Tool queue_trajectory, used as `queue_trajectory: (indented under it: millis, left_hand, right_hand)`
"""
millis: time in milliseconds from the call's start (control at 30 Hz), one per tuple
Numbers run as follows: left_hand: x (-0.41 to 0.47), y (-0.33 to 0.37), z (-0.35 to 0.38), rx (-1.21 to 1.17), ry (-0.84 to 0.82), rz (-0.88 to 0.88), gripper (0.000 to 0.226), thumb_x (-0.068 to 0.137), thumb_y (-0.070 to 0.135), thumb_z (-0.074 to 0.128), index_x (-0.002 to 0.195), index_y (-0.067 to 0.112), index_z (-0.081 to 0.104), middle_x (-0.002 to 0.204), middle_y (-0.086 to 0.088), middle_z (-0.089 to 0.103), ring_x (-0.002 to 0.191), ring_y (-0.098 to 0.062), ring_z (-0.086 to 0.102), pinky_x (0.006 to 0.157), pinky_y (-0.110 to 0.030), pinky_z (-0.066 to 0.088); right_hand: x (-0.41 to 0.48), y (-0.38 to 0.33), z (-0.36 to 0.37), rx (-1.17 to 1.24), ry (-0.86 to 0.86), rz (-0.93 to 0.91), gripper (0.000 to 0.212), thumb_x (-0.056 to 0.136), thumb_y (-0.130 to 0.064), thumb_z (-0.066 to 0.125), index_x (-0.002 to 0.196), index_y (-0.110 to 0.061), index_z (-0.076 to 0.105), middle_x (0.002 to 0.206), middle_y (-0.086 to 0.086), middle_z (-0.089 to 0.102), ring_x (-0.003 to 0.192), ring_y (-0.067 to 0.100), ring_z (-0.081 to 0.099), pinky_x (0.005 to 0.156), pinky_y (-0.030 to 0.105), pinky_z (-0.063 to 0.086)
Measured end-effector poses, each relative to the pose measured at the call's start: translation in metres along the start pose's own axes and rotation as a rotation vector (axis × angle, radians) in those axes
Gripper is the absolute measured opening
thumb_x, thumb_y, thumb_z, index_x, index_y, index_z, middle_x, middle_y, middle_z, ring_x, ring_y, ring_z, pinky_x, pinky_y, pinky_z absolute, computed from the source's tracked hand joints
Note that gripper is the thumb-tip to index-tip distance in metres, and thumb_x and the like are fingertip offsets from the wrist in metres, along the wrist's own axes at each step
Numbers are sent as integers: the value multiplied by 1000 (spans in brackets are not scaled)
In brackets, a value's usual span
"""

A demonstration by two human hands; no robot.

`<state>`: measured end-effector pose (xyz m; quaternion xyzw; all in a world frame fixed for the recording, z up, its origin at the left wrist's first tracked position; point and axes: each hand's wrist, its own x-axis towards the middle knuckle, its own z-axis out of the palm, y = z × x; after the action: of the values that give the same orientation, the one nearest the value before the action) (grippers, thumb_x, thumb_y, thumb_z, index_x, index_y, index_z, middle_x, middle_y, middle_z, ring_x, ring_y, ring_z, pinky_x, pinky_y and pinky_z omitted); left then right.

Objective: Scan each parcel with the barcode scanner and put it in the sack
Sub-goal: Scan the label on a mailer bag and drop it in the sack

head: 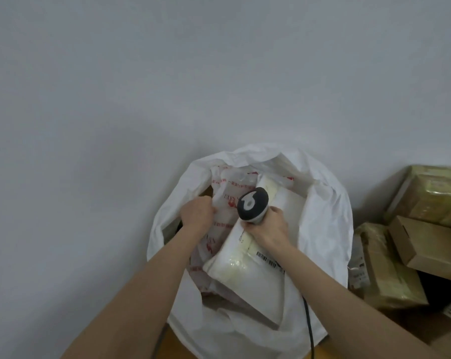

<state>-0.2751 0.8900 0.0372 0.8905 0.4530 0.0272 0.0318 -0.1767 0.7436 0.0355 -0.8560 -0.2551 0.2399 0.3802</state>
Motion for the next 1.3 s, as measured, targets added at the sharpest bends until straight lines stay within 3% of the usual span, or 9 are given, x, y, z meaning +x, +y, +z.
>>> queue_trajectory:
  millis: [100, 233, 333, 433, 533, 800, 967, 1100, 1300]
  left_hand:
    - [13, -28, -17, 37, 93, 14, 26, 99, 13, 42, 121, 13, 55, 102, -10, 66, 87, -28, 63, 65, -33, 41]
    - [12, -28, -19, 141, 124, -4, 38, 95, 4, 44, 132, 7, 42, 125, -13, 52, 106, -29, 56, 74, -32, 43]
    - [-1, -2, 7, 153, 234, 278, 59, 94, 14, 50, 147, 6, 25, 147, -14, 33, 131, -32, 38, 98, -37, 41]
    - [2, -6, 39, 19, -259, 324, 64, 100, 34, 42, 154, 23, 9, 162, -8, 1, 149, -31, 0, 119, -45, 16]
    - [11, -25, 60, -90, -474, 188, 59, 101, 48, 33, 152, 42, 4, 161, -7, -14, 148, -29, -10, 120, -48, 6]
    - [23, -43, 74, -76, -435, 121, 62, 98, 56, 35, 151, 45, 5, 161, -8, -11, 149, -29, -4, 120, -47, 6]
    - [5, -27, 59, 42, -333, 183, 65, 100, 52, 31, 154, 31, 2, 161, -11, -11, 148, -30, -4, 118, -51, 9]
    - [-21, -15, 49, 85, -367, 304, 75, 96, 53, 41, 154, 30, 0, 161, -9, -13, 147, -31, -10, 114, -61, 8]
    - [-47, -38, 61, 125, -449, 231, 85, 90, 64, 45, 150, 41, -11, 159, -1, -25, 147, -28, -16, 115, -62, 3]
  right_hand:
    - [10, -8, 5, 17, -5, -11, 45, 77, -38, 74, 112, -14, 59, 125, 8, 56, 115, 33, 54, 95, 48, 50]
    - [22, -9, 8, 4, -52, -5, 35, 79, -36, 71, 106, -17, 59, 116, 10, 61, 110, 34, 57, 91, 46, 52]
    - [28, -5, 2, 7, -34, 11, 24, 79, -33, 71, 90, -19, 56, 106, 10, 64, 101, 31, 61, 87, 42, 53]
    - [29, 1, -1, 5, -52, 20, 21, 75, -30, 73, 87, -18, 59, 102, 9, 66, 94, 28, 63, 83, 40, 55]
    - [32, 8, 2, -29, -59, 30, 35, 75, -30, 72, 104, -15, 61, 111, 10, 63, 105, 33, 59, 90, 45, 53]
    - [47, 2, 10, -81, -116, 1, 35, 74, -32, 72, 102, -14, 62, 114, 5, 59, 109, 32, 56, 89, 48, 53]
    - [40, 20, -5, -20, -115, -6, 29, 72, -24, 74, 90, -26, 52, 110, 6, 62, 112, 28, 57, 96, 47, 50]
    - [28, 13, -5, 15, -111, -48, 38, 68, -27, 77, 101, -19, 59, 121, 9, 58, 117, 30, 53, 97, 48, 49]
    - [13, 17, 9, -129, -107, -77, 47, 78, -30, 73, 121, -19, 59, 131, 3, 50, 134, 25, 30, 103, 40, 40]
